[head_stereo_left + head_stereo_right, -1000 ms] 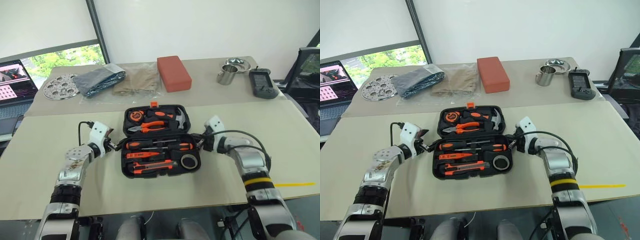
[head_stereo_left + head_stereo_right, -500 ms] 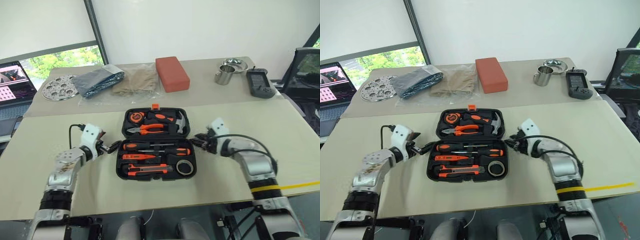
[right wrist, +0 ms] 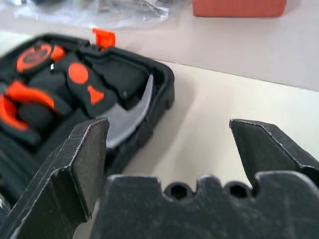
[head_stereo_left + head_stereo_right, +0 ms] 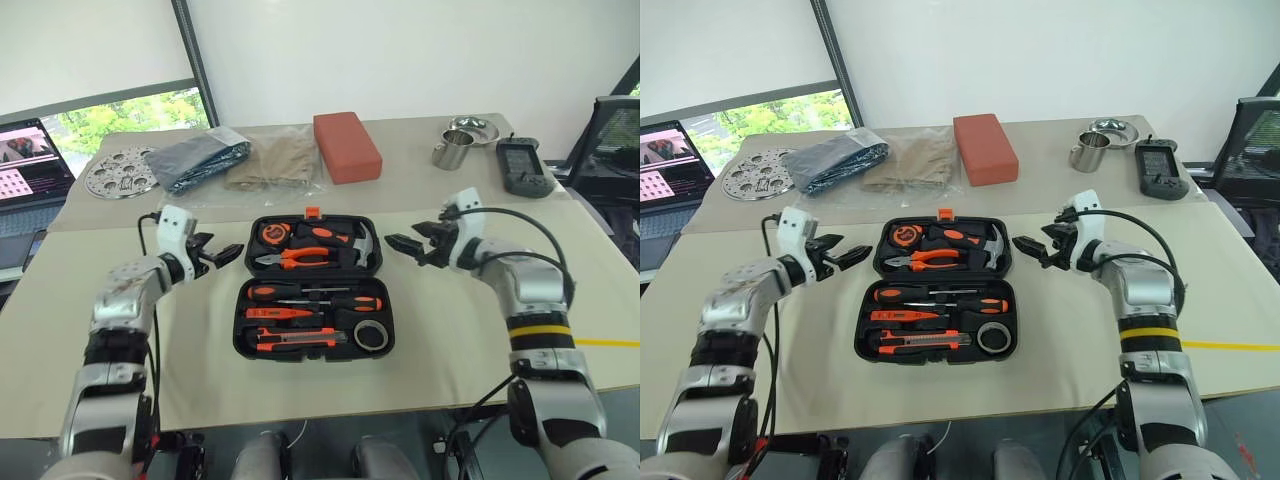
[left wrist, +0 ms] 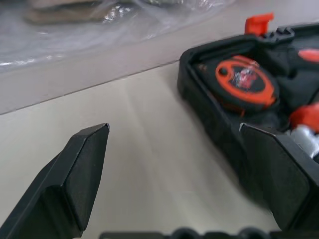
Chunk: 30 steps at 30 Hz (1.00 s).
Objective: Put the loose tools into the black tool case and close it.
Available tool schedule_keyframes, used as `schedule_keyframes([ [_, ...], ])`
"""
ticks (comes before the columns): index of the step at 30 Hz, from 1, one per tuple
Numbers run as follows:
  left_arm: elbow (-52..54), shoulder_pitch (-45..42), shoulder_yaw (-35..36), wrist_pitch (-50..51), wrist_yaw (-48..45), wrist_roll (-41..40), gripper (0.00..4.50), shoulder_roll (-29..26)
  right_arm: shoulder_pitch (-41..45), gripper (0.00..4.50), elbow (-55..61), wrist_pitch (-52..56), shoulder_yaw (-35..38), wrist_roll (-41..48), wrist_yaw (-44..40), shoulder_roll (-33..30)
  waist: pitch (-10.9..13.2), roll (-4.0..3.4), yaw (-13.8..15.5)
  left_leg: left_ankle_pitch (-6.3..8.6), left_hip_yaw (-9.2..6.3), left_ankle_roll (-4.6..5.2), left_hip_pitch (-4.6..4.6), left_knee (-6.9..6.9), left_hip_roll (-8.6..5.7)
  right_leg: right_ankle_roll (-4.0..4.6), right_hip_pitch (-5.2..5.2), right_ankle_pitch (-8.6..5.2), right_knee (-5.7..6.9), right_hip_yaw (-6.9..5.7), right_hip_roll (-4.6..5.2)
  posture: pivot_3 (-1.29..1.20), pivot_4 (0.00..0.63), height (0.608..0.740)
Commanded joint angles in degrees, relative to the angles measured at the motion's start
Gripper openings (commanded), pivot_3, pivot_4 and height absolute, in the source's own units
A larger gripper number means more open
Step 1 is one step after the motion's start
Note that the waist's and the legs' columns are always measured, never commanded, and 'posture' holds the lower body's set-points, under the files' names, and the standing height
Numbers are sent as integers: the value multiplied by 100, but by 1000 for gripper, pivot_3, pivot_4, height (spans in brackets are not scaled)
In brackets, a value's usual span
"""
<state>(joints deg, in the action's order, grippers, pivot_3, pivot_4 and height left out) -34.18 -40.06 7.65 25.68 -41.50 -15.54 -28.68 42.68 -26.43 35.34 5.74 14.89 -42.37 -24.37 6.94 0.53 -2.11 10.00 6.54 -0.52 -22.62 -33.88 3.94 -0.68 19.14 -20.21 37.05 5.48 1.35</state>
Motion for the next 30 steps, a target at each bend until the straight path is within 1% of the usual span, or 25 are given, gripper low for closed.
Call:
schedule_keyframes([
  [1,-751,-647,-36,316,61,37,4500,158,312,4469,-277,506,223,293,185,157,0,0,0,-13,0,-22,-8,-3,0,0,5,0,1,0,0,0,150,740],
  [4,-1384,-1031,-28,605,17,8,4500,296,385,4469,-416,1025,273,521,85,231,0,-1,-1,-19,1,-32,-15,-4,-1,0,10,0,0,-2,0,0,150,740],
  [7,-1930,-1300,69,593,-7,-10,4500,339,428,3740,-465,1175,313,654,41,283,0,-1,-6,-23,1,-37,-17,-2,0,0,12,0,1,-6,-1,0,150,740],
  [8,-2092,-1373,97,540,11,0,4500,347,460,3325,-511,1149,307,648,44,283,-1,-1,-13,-24,1,-39,-17,-2,0,0,13,0,0,-7,-2,0,150,740],
  [9,-2225,-1438,120,489,21,9,4500,356,486,3004,-549,1106,285,631,22,274,-1,-1,-17,-25,1,-41,-17,-1,0,-1,14,0,0,-7,-2,0,150,740],
  [11,-2413,-1546,144,402,12,21,3948,377,537,2200,-618,1061,269,613,3,265,-1,-1,-25,-27,0,-44,-16,-1,0,-1,14,-1,0,-8,-3,0,150,740],
  [12,-2474,-1595,142,377,-30,25,3798,403,555,1985,-642,1036,227,583,-25,254,-1,-1,-25,-27,0,-44,-16,-1,0,-1,15,-1,0,-8,-3,0,150,740],
  [13,-2526,-1633,129,362,-83,39,3341,424,566,1560,-661,1013,185,554,-56,248,0,-1,-22,-27,0,-44,-16,-1,0,-1,14,-1,2,-9,-3,0,150,740],
  [14,-2577,-1653,86,322,-108,89,3000,444,572,1283,-668,1001,157,537,-68,258,-1,-1,-19,-27,0,-44,-16,-1,0,-1,14,-1,2,-11,-3,0,150,740],
  [17,-2685,-1684,67,264,-138,141,1772,466,586,160,-682,995,135,517,-81,290,-1,-2,-14,-27,1,-44,-16,-1,-1,-1,14,-1,3,-12,-3,0,150,740],
  [18,-2700,-1686,86,274,-168,128,1420,465,589,5,-680,996,129,512,-84,295,-2,-2,-13,-27,1,-44,-16,-1,-1,-1,13,-1,3,-13,-3,0,150,740],
  [20,-2697,-1647,92,301,-277,119,715,434,620,0,-707,986,109,501,-105,301,-2,-3,-13,-27,1,-45,-14,-3,-1,-1,10,-1,4,-14,-2,0,150,740],
  [22,-2647,-1576,86,328,-439,113,297,389,631,0,-717,987,97,497,-122,299,-2,-3,-14,-27,1,-44,-14,-3,-1,-1,10,-1,4,-15,-3,0,150,740],
  [25,-2602,-1475,124,363,-728,53,95,320,631,0,-734,983,71,484,-154,289,-2,-3,-19,-27,0,-44,-14,-2,-1,-1,10,-1,4,-16,-3,0,150,740],
  [28,-2546,-1368,164,339,-960,6,37,262,649,0,-784,936,59,459,-171,285,-2,-3,-31,-28,1,-46,-14,-2,0,-1,11,-1,4,-15,-3,0,150,740],
  [30,-2536,-1317,245,247,-933,-36,7,256,684,0,-840,848,73,439,-156,300,-2,-4,-37,-28,1,-46,-14,-2,0,-1,11,-1,3,-15,-3,0,150,740],
])
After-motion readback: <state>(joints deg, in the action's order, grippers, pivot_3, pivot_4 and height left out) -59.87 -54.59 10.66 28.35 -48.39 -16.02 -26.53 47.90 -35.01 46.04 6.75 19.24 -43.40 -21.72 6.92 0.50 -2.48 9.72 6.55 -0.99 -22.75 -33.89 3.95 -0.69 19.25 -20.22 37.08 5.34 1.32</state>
